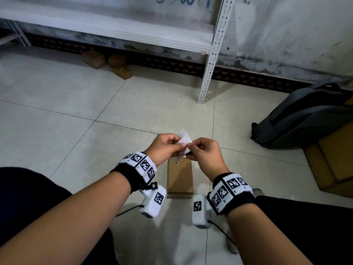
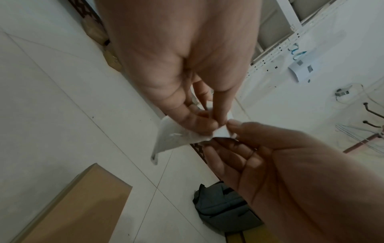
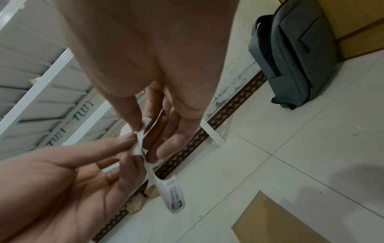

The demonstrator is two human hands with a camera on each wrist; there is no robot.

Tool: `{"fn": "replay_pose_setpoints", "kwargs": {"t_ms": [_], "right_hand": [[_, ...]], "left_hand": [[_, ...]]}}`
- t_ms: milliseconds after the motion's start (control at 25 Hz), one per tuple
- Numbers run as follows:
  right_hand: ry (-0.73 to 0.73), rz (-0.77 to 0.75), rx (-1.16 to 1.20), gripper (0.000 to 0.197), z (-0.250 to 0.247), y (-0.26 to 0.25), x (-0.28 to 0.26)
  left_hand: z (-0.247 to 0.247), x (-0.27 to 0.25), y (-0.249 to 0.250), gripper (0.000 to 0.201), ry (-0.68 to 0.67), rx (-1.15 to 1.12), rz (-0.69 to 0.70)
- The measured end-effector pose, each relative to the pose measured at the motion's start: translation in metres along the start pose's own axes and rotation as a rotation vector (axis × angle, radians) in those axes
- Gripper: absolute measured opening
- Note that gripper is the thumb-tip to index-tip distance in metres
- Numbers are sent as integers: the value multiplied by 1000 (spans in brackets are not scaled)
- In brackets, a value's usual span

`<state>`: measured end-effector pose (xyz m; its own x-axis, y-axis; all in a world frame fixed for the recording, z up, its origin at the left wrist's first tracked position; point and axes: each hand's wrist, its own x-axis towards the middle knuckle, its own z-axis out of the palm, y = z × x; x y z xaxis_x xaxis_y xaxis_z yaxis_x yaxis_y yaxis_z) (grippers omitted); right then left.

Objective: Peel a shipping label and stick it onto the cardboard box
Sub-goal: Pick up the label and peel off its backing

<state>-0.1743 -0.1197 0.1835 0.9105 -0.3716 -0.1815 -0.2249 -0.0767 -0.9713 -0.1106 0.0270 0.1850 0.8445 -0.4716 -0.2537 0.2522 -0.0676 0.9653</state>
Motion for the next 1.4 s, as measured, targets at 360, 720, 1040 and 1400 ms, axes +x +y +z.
{"fn": "replay_pose_setpoints", "kwargs": {"t_ms": [360,720,1040,1400], "right_hand": [[19,159,185,19,-4,-2,0],[19,238,444,14,-9,-4,3],[83,301,442,16,-10,2,3],[134,329,394,7,-19,11,4]], "left_hand": [[-9,1,-3,26,-3,-172,-106],[-18,8,-8,13,28,-351,-149],[-29,7,-16,12,-23,-380,-208],[-26,10,-17,15,133,-147,-148]]}}
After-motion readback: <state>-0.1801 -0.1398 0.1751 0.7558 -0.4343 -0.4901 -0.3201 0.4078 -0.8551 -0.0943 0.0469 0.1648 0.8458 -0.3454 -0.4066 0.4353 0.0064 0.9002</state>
